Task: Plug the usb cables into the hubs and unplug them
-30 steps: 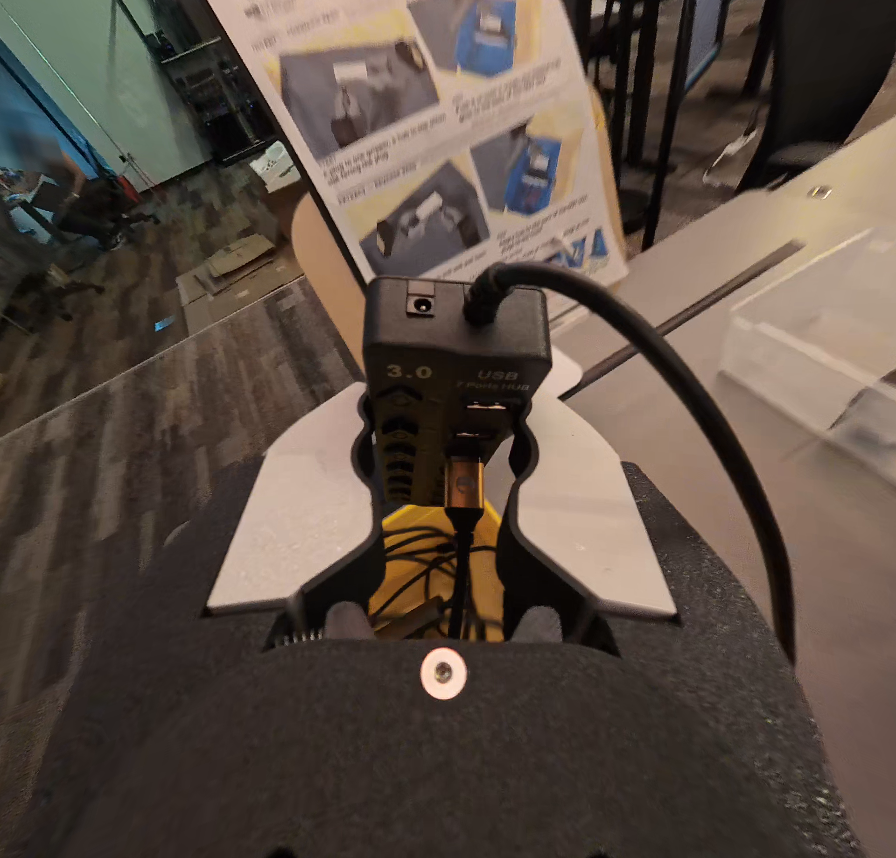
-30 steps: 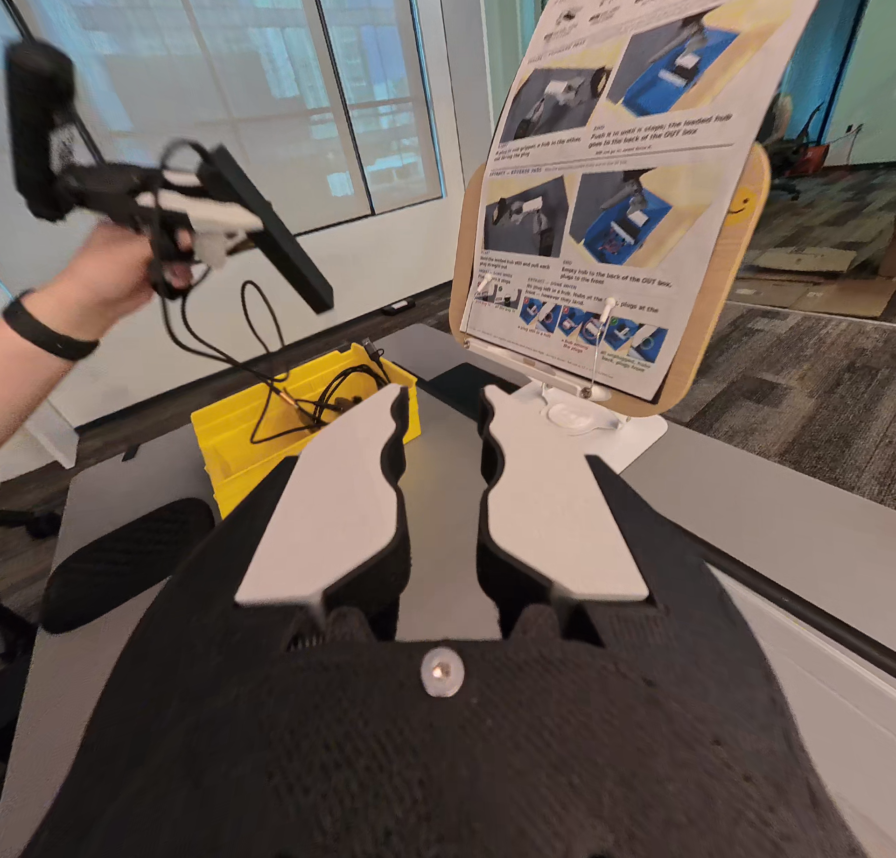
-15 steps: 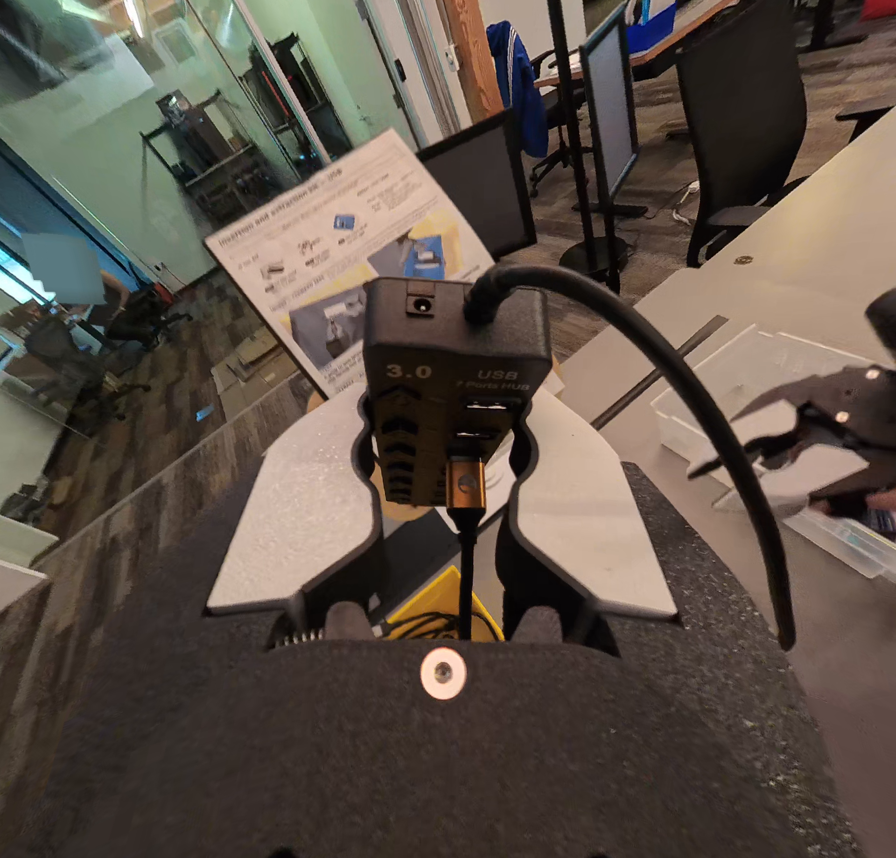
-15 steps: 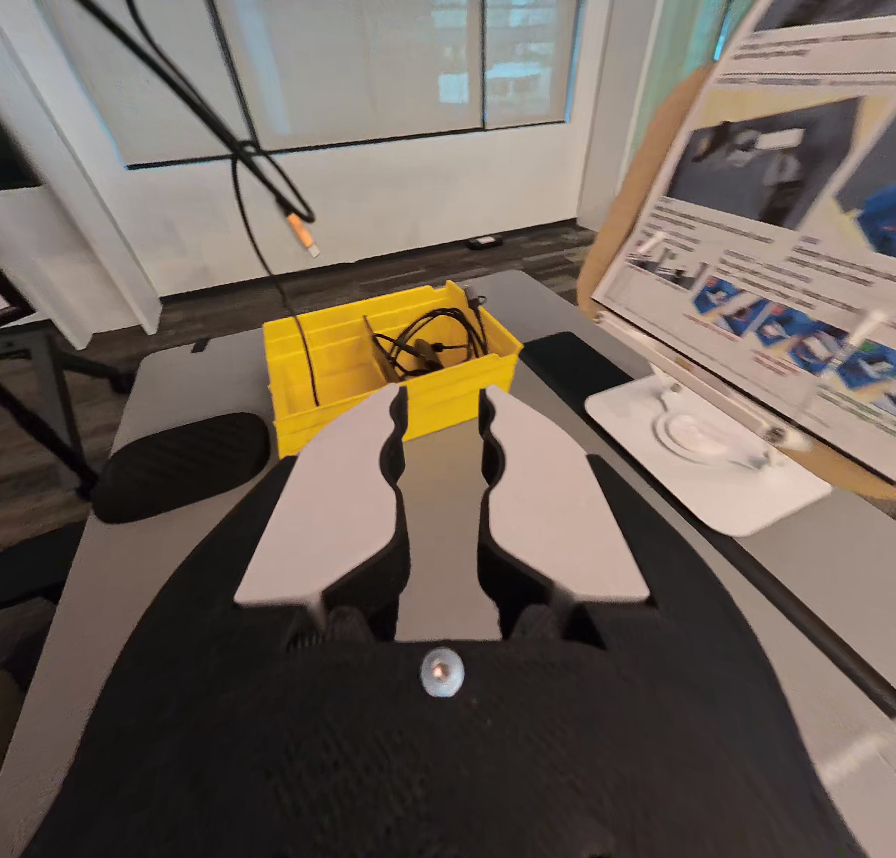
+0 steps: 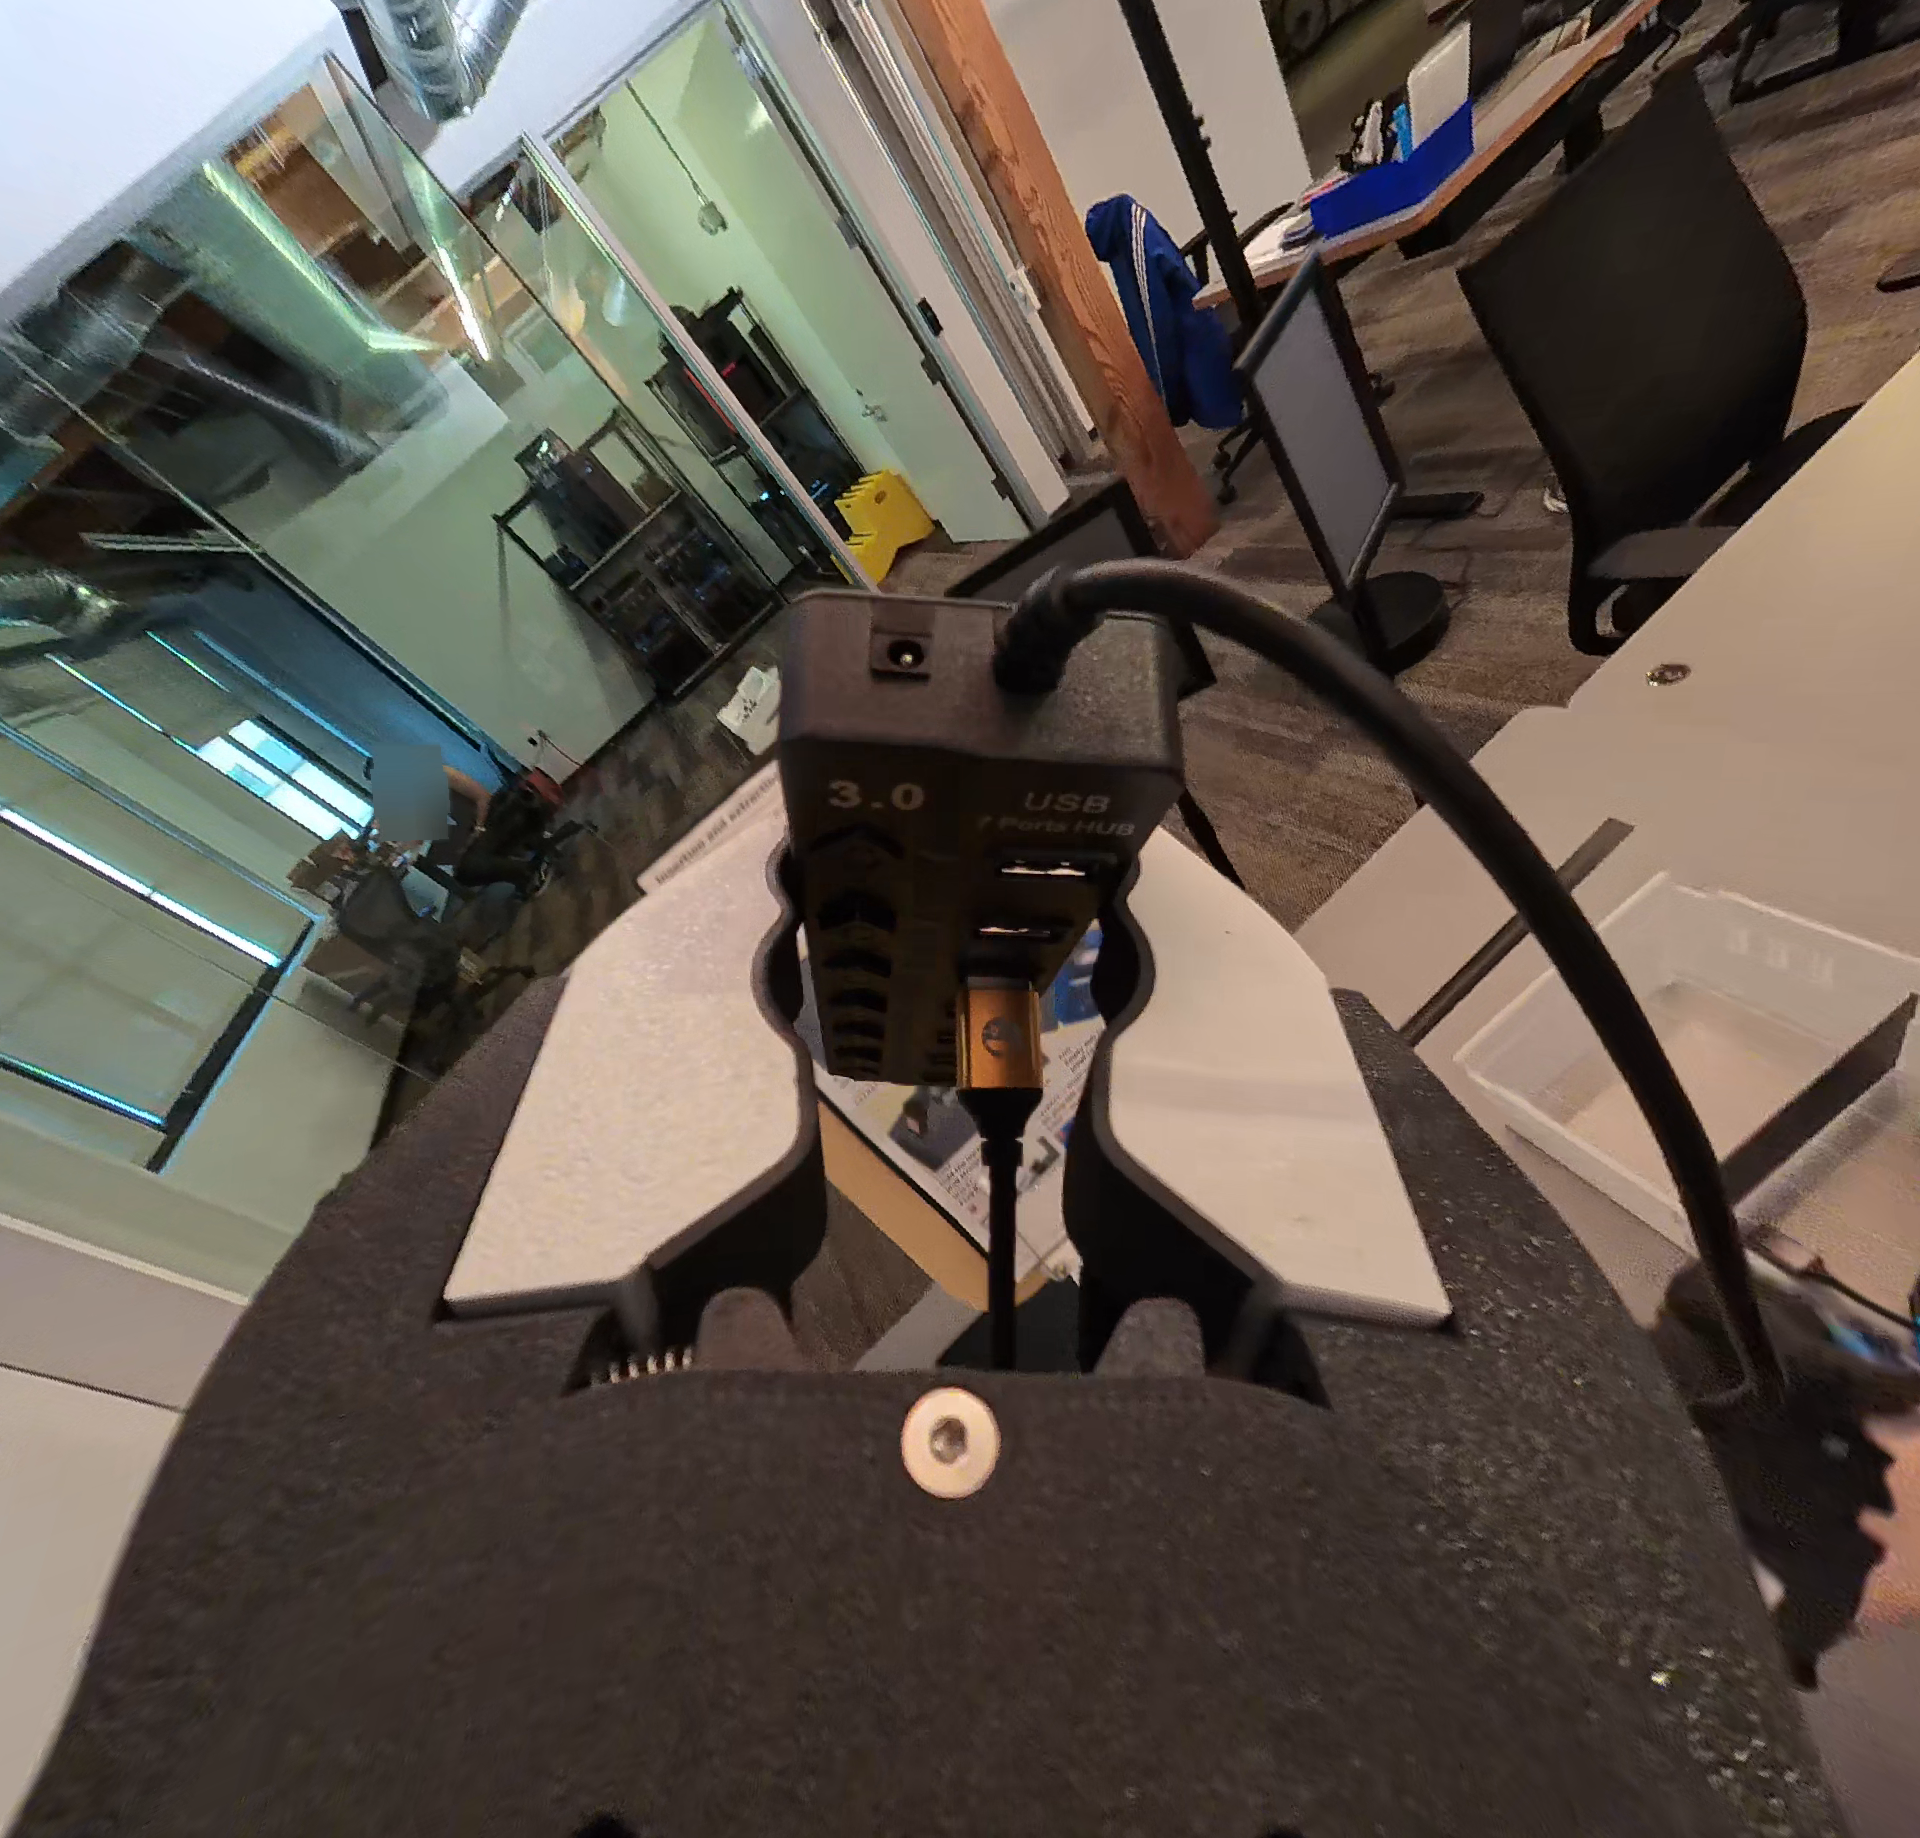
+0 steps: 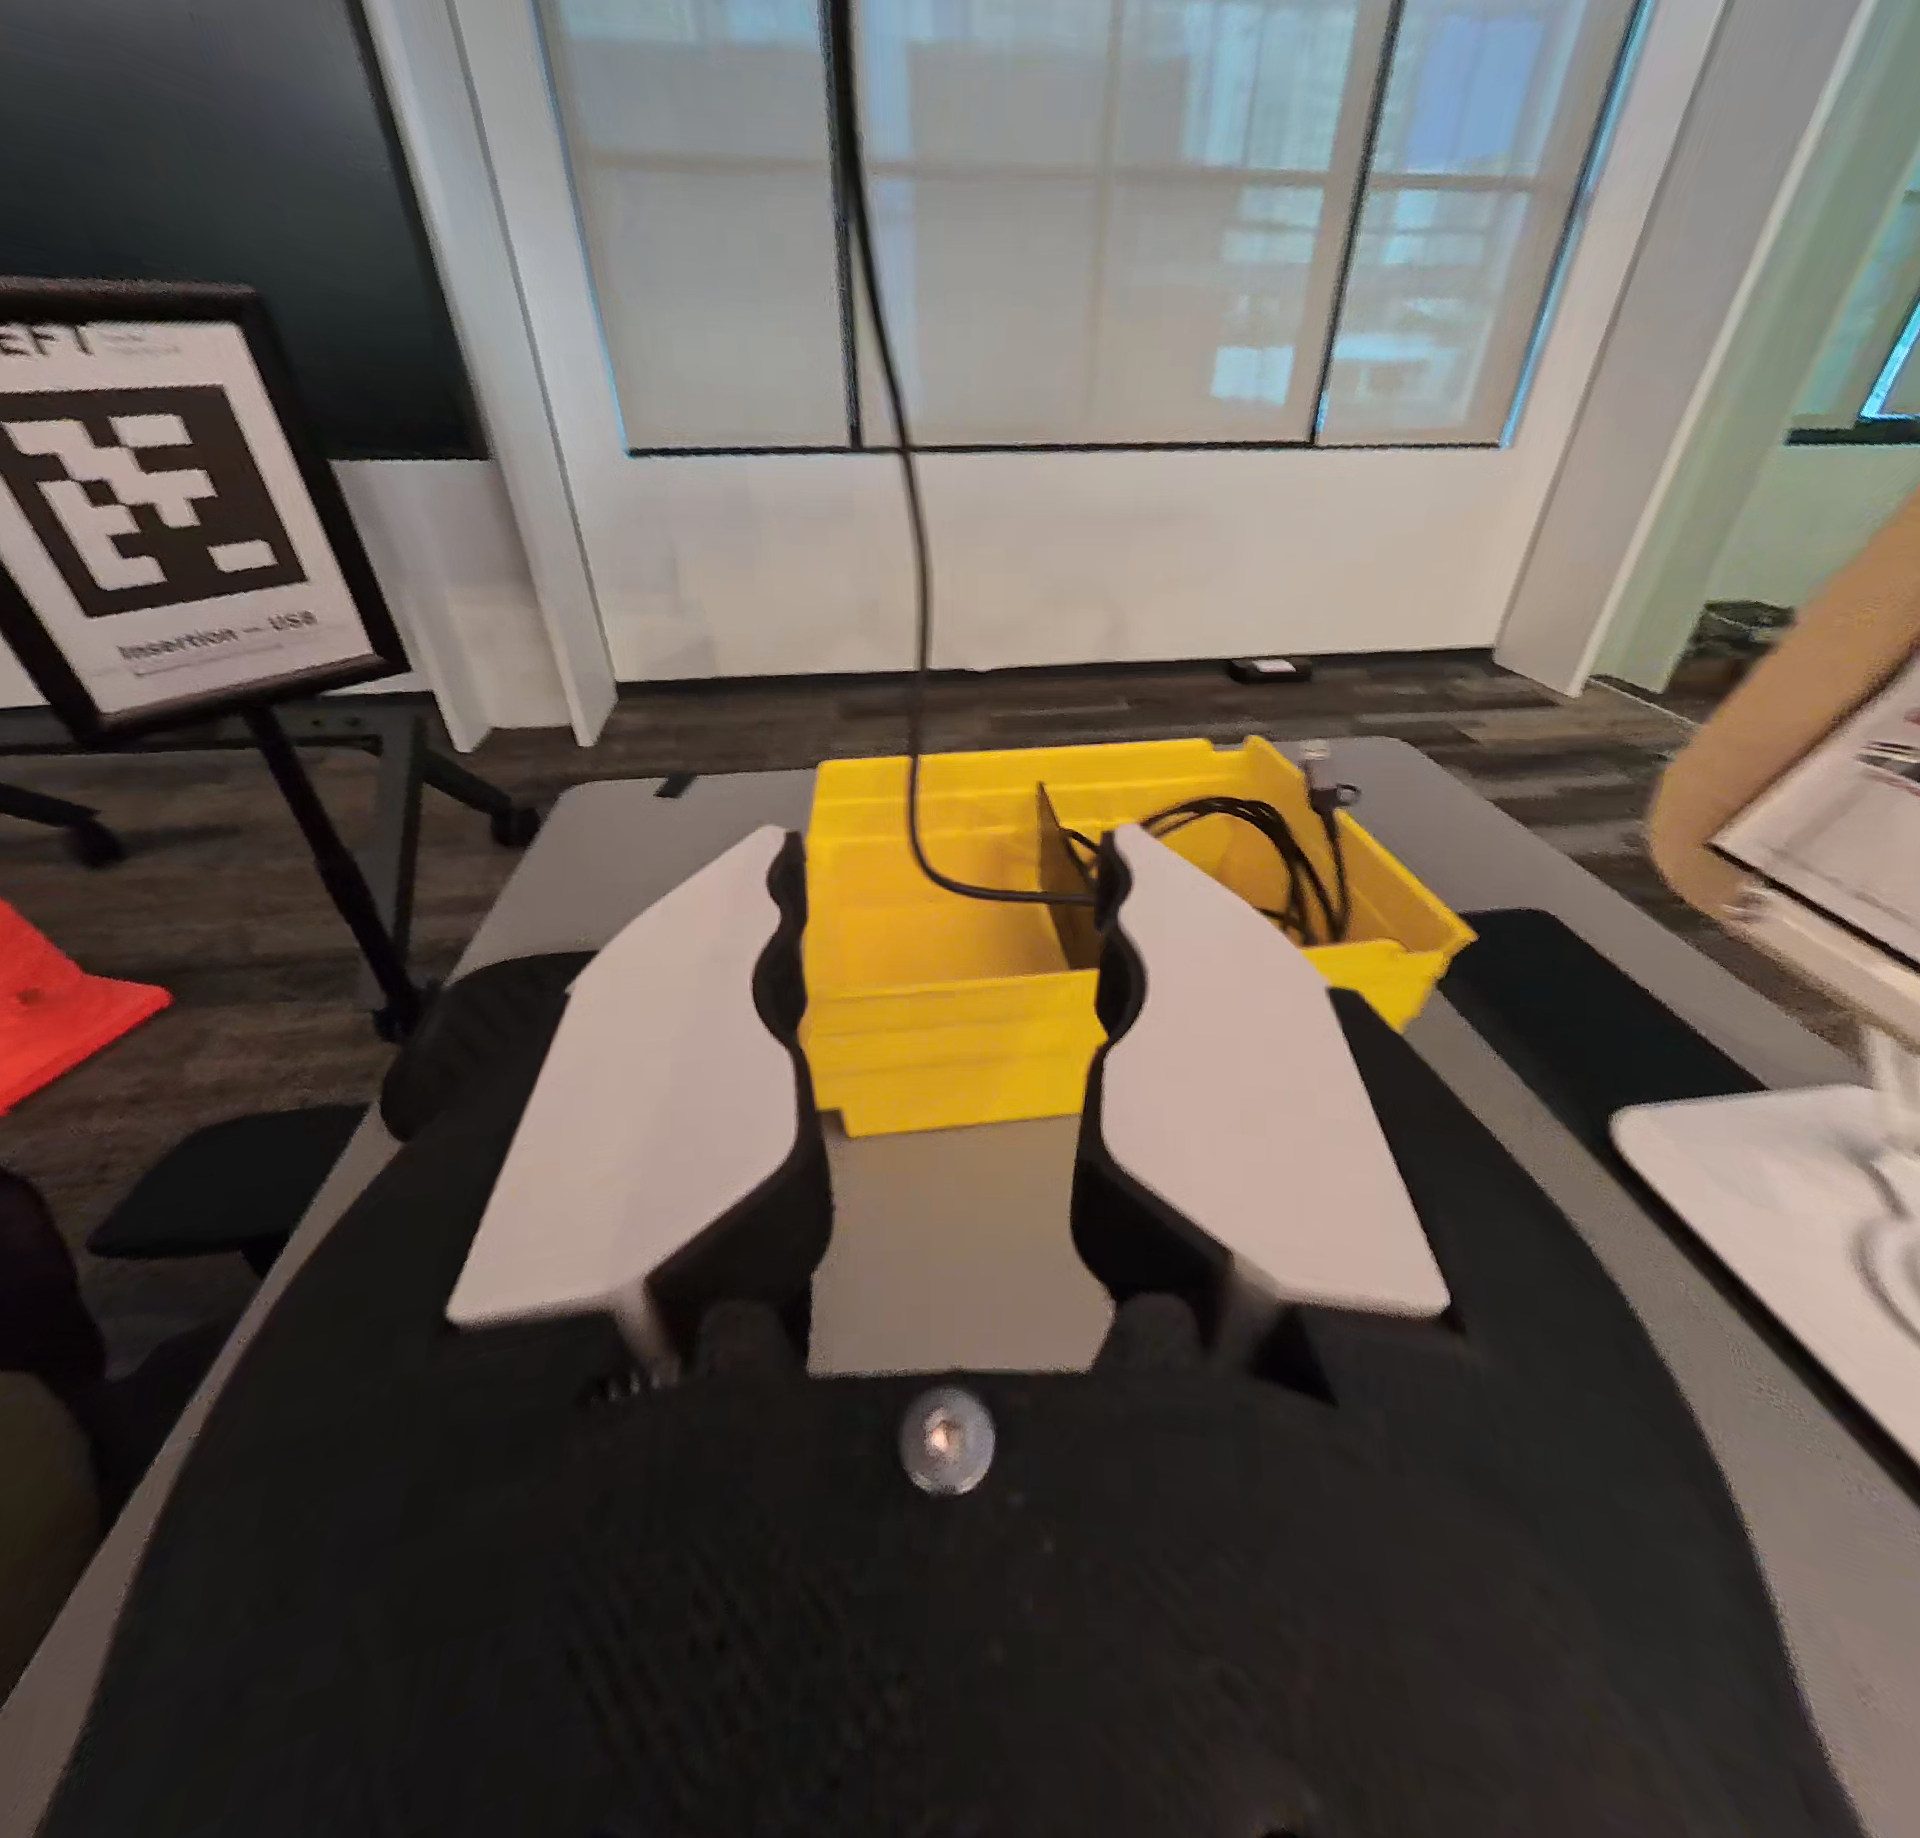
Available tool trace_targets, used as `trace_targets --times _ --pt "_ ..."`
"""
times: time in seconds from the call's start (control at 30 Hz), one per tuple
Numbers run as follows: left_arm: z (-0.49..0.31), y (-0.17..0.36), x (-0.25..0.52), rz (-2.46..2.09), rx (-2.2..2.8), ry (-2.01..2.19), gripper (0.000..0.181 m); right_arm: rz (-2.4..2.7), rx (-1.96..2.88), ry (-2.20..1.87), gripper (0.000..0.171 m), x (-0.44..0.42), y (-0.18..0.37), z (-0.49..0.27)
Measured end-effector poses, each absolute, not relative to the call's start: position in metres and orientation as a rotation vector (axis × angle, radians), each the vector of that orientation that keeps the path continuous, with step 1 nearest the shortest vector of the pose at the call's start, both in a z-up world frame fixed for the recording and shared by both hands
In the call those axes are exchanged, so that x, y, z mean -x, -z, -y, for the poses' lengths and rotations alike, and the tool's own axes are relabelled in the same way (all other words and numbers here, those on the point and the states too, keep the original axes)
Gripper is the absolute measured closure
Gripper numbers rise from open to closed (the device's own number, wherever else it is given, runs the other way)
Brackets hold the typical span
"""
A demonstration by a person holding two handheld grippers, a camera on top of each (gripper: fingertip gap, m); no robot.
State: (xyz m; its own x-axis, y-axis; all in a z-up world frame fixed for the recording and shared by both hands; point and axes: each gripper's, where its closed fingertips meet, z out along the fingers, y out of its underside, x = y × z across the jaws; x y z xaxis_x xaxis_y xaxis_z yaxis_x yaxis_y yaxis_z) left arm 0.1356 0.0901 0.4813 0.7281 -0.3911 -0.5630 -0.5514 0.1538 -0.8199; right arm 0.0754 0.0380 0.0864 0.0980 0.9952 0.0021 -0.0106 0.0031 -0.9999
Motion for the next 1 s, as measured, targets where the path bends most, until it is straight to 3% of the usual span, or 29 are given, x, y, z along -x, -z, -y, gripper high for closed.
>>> trace_targets --times 0.1,0.37,0.57,0.63,0.7,0.77,1.0 --pt "-0.079 -0.506 -0.155 -0.834 1.428 -0.182 0.128 1.167 1.201 -1.104 0.111 -0.049 -0.068 -0.023" --pt "-0.051 -0.531 -0.191 -0.890 1.408 -0.216 0.128 1.184 1.118 -0.507 0.105 -0.008 -0.026 -0.039" --pt "-0.043 -0.544 -0.187 -0.870 1.415 -0.269 0.128 1.191 1.043 -0.516 0.110 0.030 -0.017 -0.059" --pt "-0.039 -0.552 -0.180 -0.855 1.419 -0.312 0.128 1.206 1.080 -0.553 0.118 0.040 -0.001 -0.073" --pt "-0.034 -0.560 -0.173 -0.842 1.418 -0.328 0.128 1.170 1.104 -0.554 0.147 0.044 0.004 -0.086" --pt "-0.029 -0.566 -0.164 -0.832 1.419 -0.342 0.128 1.151 1.064 -0.629 0.161 0.046 -0.005 -0.085" --pt "-0.018 -0.578 -0.103 -0.760 1.437 -0.418 0.128 1.134 1.041 -0.601 0.166 0.018 -0.091 -0.107"
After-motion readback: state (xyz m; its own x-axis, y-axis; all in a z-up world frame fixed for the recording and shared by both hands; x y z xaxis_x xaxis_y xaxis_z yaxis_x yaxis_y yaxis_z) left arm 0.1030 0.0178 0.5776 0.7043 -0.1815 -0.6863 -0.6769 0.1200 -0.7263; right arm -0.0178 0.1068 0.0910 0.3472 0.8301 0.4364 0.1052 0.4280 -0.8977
